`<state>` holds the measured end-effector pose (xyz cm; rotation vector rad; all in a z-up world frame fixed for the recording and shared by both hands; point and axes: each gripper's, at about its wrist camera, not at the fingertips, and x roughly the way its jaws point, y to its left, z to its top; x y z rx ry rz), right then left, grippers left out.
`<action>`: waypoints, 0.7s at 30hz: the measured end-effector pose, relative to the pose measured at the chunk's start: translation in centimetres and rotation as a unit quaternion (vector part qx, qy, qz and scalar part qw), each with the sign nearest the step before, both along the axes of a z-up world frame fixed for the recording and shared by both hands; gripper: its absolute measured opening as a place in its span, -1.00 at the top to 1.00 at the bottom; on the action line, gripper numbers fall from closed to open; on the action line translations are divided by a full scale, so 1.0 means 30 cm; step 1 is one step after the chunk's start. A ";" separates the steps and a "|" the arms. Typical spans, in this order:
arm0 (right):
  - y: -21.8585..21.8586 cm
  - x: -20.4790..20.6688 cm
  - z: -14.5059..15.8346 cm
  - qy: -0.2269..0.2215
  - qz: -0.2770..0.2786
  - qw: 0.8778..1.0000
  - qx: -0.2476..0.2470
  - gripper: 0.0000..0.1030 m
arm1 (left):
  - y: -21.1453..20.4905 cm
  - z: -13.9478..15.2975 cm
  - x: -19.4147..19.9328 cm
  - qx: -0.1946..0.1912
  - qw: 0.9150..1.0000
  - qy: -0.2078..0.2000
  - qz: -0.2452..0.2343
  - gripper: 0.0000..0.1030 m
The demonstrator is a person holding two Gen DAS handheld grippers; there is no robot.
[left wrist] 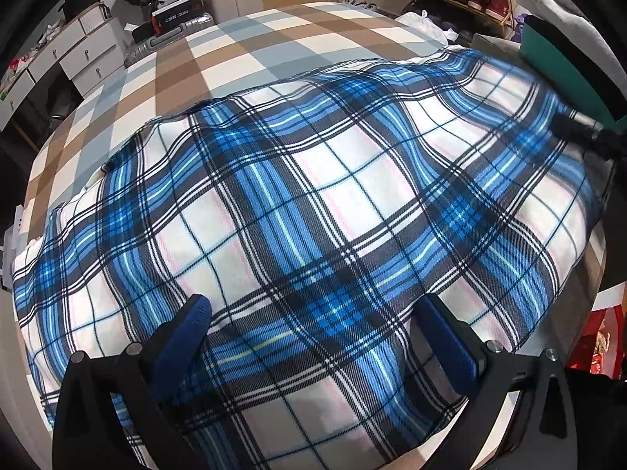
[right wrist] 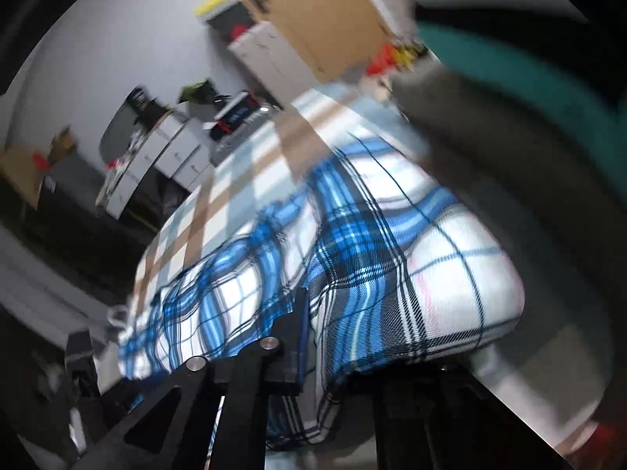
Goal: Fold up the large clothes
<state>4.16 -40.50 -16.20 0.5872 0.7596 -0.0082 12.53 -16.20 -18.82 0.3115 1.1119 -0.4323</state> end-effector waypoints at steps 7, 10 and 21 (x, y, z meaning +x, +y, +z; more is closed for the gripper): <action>0.085 -0.025 0.226 -0.062 0.059 0.988 -0.131 0.94 | -0.145 -0.002 0.007 -0.027 0.999 -0.014 -0.011 -0.98; 0.113 -0.046 0.320 -0.089 0.074 0.975 -0.191 0.94 | -0.249 0.008 0.002 -0.057 0.998 -0.012 -0.036 -0.98; 0.011 -0.062 0.344 -0.083 0.057 0.963 -0.251 0.94 | -0.036 0.050 0.050 -0.081 0.995 0.015 0.050 -0.96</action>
